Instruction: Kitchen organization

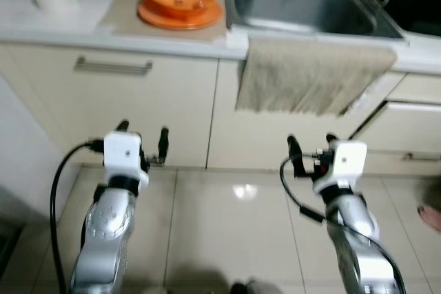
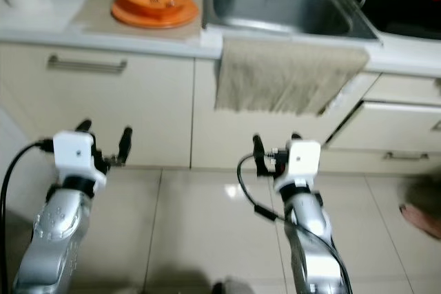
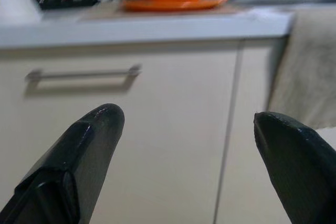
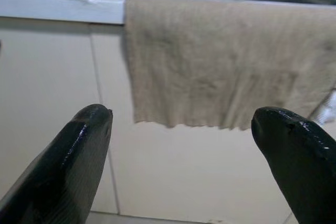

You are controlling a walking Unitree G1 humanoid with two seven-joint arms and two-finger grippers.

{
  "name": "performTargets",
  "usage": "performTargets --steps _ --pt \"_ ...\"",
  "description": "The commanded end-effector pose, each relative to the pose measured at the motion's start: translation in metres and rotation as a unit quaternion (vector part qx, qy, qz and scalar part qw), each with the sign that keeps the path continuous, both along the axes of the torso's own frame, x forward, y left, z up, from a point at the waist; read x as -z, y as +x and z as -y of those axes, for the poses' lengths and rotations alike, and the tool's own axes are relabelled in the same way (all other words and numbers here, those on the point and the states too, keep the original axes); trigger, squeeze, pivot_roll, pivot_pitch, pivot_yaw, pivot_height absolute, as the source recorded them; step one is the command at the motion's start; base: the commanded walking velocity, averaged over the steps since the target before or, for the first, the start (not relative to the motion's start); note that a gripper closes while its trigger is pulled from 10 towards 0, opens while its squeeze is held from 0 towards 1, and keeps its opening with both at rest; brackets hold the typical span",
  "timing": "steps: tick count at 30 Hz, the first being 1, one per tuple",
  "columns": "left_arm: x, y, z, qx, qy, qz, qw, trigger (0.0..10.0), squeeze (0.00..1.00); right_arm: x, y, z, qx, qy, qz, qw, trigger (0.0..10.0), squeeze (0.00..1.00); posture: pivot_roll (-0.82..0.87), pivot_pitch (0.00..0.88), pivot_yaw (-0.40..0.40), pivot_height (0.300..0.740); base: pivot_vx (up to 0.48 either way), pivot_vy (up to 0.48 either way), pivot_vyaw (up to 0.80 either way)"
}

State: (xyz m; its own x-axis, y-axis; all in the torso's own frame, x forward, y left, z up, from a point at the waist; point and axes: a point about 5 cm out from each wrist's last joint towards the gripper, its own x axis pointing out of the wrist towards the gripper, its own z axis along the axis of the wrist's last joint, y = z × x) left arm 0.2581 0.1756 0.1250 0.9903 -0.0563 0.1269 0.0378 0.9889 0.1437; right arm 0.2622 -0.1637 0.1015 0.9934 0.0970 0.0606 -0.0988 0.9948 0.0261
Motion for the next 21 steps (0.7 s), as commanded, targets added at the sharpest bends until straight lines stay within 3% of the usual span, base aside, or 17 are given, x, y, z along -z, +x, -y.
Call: performTargets --steps 1,6,18,21 --pt "-0.003 -0.001 -0.003 -0.007 0.005 0.006 1.000 10.0 0.00 -0.003 0.003 0.000 -0.004 -0.001 0.005 1.000 10.0 0.00 -0.14 0.121 -0.085 0.740 0.000 0.000 0.00" --pt "0.001 0.001 -0.009 -0.027 0.019 -0.006 0.999 10.0 0.00 -0.003 0.006 -0.004 -0.016 -0.001 0.005 1.000 10.0 0.00 -0.15 0.119 -0.076 0.740 0.000 0.000 0.00" --pt "-0.001 0.005 -0.005 -0.012 0.034 -0.004 0.999 10.0 0.00 0.001 0.002 -0.003 -0.004 0.003 -0.003 1.000 10.0 0.00 -0.16 0.127 -0.059 0.740 0.000 -0.477 0.00" --pt "-0.011 0.008 -0.002 0.006 0.048 0.005 0.999 10.0 0.00 -0.004 0.004 0.000 0.010 0.002 0.006 1.000 10.0 0.00 -0.16 0.131 -0.056 0.740 0.000 0.000 0.00"
